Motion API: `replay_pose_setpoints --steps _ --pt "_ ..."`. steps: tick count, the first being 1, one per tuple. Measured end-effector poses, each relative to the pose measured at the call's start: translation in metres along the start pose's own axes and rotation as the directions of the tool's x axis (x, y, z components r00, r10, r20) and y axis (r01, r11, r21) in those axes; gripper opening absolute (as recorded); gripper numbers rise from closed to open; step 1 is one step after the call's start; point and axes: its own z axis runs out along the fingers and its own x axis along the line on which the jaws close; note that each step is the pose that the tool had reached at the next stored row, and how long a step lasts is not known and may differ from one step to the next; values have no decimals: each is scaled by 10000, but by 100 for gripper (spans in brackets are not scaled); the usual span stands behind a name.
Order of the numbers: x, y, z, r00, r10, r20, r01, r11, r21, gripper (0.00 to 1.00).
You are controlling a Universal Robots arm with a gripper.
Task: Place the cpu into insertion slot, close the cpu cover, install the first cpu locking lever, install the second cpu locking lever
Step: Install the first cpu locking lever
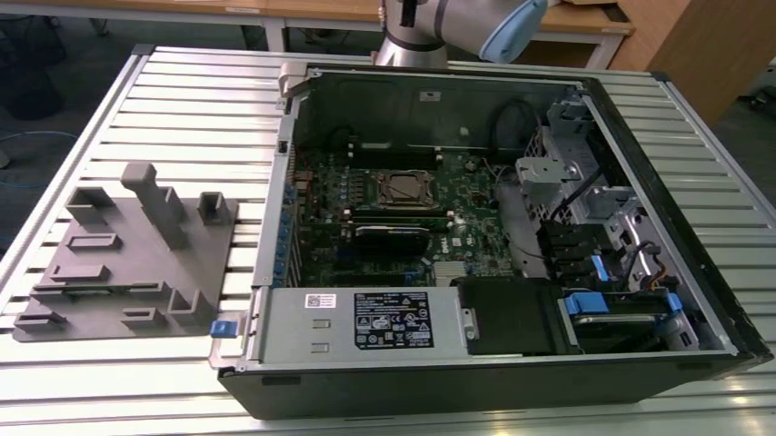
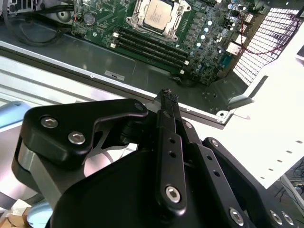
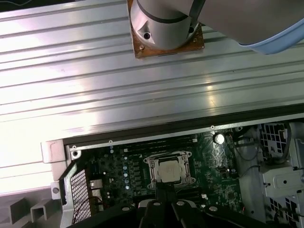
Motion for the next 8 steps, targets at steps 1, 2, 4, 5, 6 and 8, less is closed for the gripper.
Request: replay_pose_setpoints --steps 1,2,4,5,6,8 --pt "0 -3 7 10000 0 0 0 10000 0 11" --pt "-1 -9 15 10000 -2 -1 2 10000 1 11" --pt "-4 -32 37 10000 0 0 0 10000 1 11" --pt "-7 -49 51 10000 0 -1 0 10000 1 11" --pt "-9 -67 66 10000 0 -1 0 10000 1 11" --pt "-13 -94 101 10000 1 -1 -1 10000 1 11"
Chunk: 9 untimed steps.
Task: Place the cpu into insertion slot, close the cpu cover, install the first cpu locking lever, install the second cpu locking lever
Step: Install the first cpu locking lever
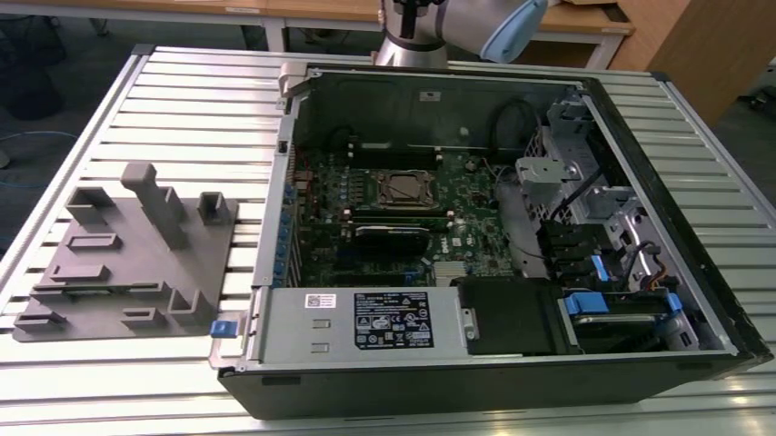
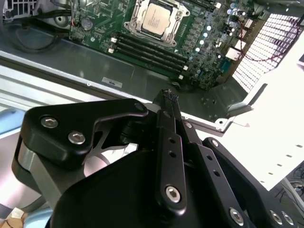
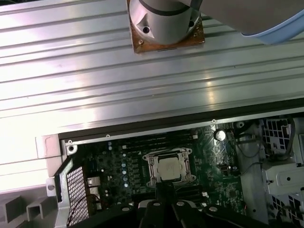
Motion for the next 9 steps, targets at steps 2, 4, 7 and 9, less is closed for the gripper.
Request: replay_pose_setpoints --steps 2,4,7,9 --pt "-2 -15 36 10000 0 1 0 10000 -1 11" --pt "-3 -25 73 10000 0 1 0 10000 0 11" --pt "-3 -36 126 10000 0 1 0 10000 0 11" --pt "-3 -41 162 10000 0 1 0 10000 0 11"
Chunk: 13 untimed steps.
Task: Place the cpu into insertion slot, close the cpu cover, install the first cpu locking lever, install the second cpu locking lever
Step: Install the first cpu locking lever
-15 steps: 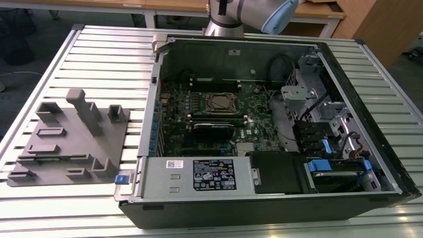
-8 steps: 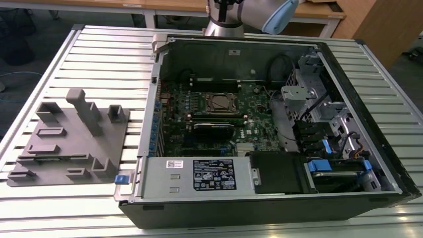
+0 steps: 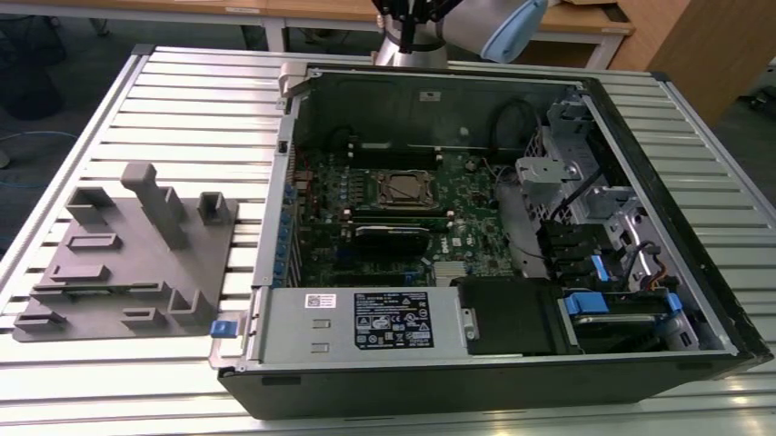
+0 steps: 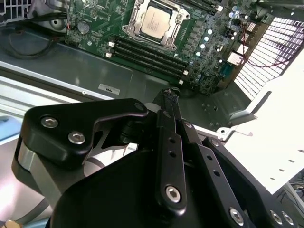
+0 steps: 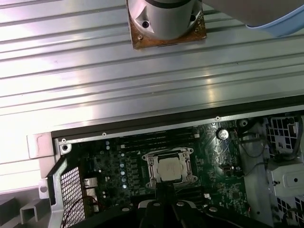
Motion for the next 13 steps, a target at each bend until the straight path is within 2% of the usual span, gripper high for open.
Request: replay_pose_setpoints --steps 13 --pt "2 -18 235 10000 -1 -1 1 10000 1 11"
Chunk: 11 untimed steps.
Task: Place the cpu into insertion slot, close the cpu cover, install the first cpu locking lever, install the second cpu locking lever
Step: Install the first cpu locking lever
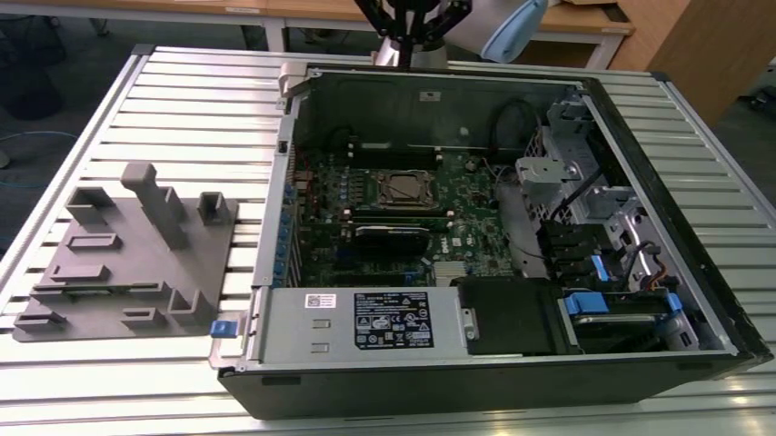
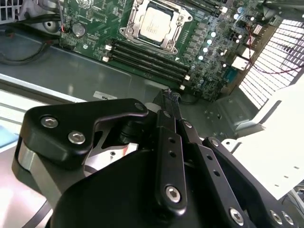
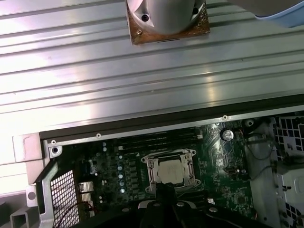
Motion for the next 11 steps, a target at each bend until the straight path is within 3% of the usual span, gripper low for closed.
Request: replay_pose_setpoints --steps 11 --pt "3 -11 201 10000 0 1 0 10000 -1 11"
